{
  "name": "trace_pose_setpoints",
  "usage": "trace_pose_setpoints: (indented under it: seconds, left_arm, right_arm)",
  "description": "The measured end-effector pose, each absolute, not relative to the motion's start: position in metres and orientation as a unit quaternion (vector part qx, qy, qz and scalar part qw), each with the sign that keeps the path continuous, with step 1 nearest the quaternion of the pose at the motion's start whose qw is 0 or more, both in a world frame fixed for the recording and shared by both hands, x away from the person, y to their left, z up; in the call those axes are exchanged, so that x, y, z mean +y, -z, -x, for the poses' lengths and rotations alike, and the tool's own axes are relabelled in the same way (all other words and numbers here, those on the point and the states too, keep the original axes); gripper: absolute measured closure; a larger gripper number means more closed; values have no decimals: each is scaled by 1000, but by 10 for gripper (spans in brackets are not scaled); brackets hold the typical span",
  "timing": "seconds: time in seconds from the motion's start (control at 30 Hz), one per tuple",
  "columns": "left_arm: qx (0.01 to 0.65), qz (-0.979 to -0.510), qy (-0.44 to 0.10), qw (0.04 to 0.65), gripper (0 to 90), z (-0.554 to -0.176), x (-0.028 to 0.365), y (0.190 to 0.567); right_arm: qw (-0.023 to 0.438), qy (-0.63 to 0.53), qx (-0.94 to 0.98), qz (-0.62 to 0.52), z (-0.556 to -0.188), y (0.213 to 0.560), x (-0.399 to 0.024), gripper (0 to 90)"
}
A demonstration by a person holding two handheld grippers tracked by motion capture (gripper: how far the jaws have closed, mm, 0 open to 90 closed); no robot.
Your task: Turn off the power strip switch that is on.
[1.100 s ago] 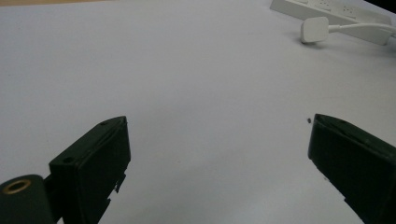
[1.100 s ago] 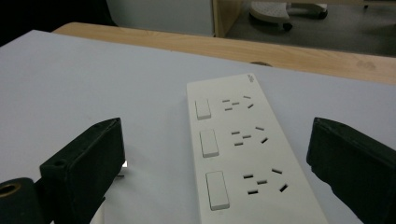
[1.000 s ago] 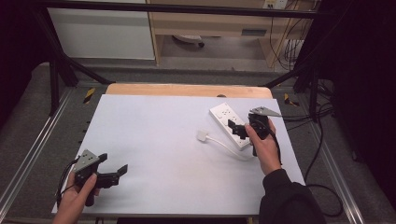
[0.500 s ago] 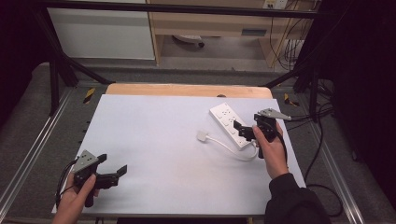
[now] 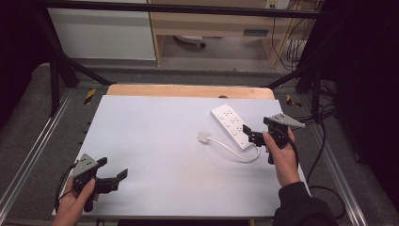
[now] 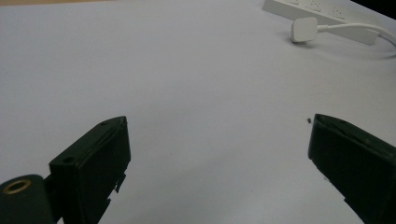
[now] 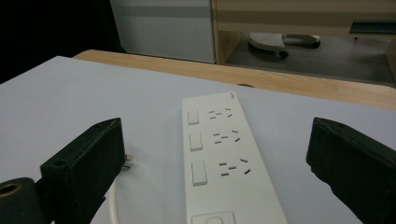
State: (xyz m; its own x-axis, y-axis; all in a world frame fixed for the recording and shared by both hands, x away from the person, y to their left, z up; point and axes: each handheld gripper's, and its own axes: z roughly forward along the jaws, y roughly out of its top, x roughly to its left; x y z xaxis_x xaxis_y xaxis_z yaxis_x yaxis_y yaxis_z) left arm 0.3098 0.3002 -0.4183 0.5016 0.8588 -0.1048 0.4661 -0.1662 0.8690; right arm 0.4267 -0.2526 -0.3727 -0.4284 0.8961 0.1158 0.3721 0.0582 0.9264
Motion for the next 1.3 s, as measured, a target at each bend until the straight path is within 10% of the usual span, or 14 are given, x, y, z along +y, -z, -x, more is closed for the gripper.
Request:
trace_pose_setpoints:
  seconds: [1.3]
  left_arm:
    - [455,-730,-212,464,56,-311,300,418]
  right_arm:
    - [260,-473,690,-483,-360,433,-296,58]
